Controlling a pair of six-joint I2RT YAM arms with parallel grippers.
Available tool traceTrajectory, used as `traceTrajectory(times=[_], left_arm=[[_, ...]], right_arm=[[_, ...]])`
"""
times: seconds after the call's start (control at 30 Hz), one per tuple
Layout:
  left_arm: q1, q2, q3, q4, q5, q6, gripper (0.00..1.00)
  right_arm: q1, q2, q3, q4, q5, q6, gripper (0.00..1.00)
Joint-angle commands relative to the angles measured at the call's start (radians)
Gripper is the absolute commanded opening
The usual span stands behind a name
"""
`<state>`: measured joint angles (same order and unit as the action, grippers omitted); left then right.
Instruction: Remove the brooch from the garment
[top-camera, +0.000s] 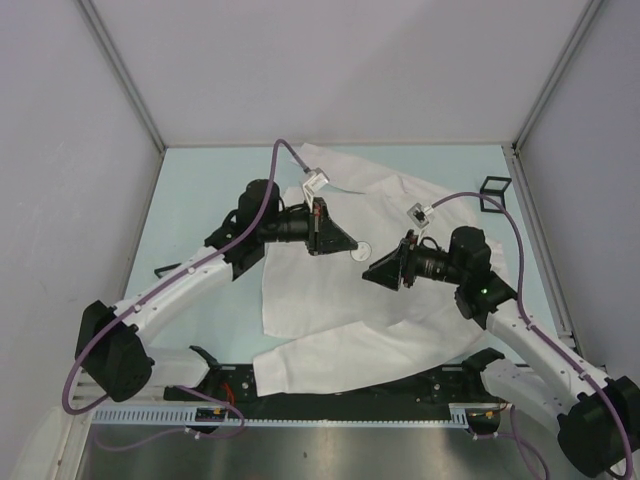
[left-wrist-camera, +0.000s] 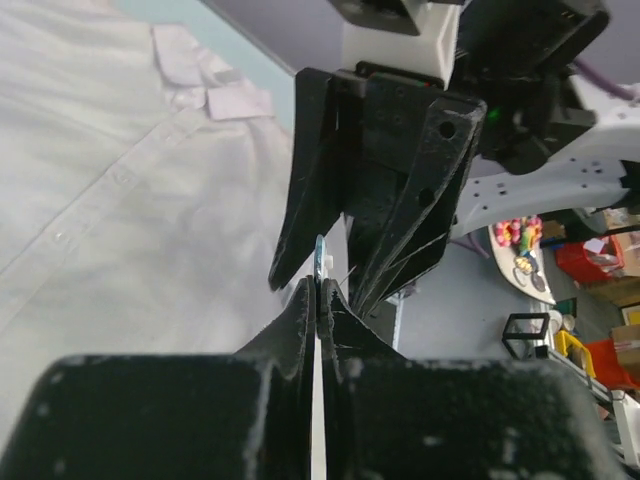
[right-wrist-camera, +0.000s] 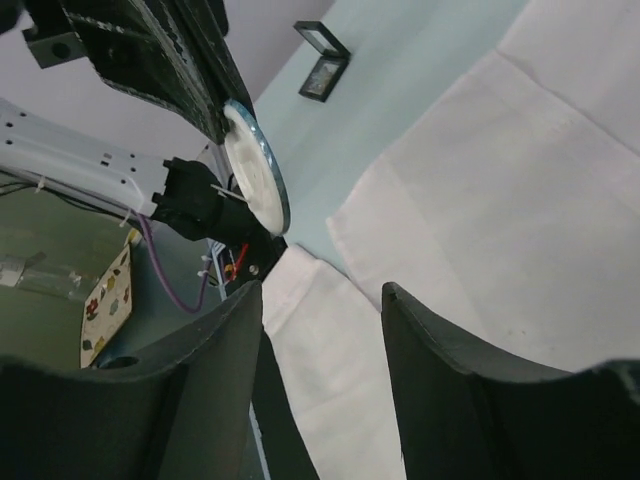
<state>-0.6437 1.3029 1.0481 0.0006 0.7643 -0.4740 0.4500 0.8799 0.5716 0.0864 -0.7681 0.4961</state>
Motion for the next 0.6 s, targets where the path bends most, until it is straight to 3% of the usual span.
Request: traceTrajectory(times=[0.0, 0.23, 0.57], left_arm=[[0.01, -0.053, -0.056, 0.24, 0.078, -0.089, 0.0], [0.012, -0.062, -0.091, 0.317, 0.09, -0.139, 0.0], [0.013, -0.067, -0.115, 0.389, 0.102, -0.186, 0.0]], right_arm=[[0.036, 0.016, 0.03, 0.228, -0.054, 0.058, 0.54], [0.047, 0.016, 0.03, 0.272, 0.01, 0.074, 0.44], [0.021, 0.018, 0.03, 0.328, -0.034, 0.124, 0.41]])
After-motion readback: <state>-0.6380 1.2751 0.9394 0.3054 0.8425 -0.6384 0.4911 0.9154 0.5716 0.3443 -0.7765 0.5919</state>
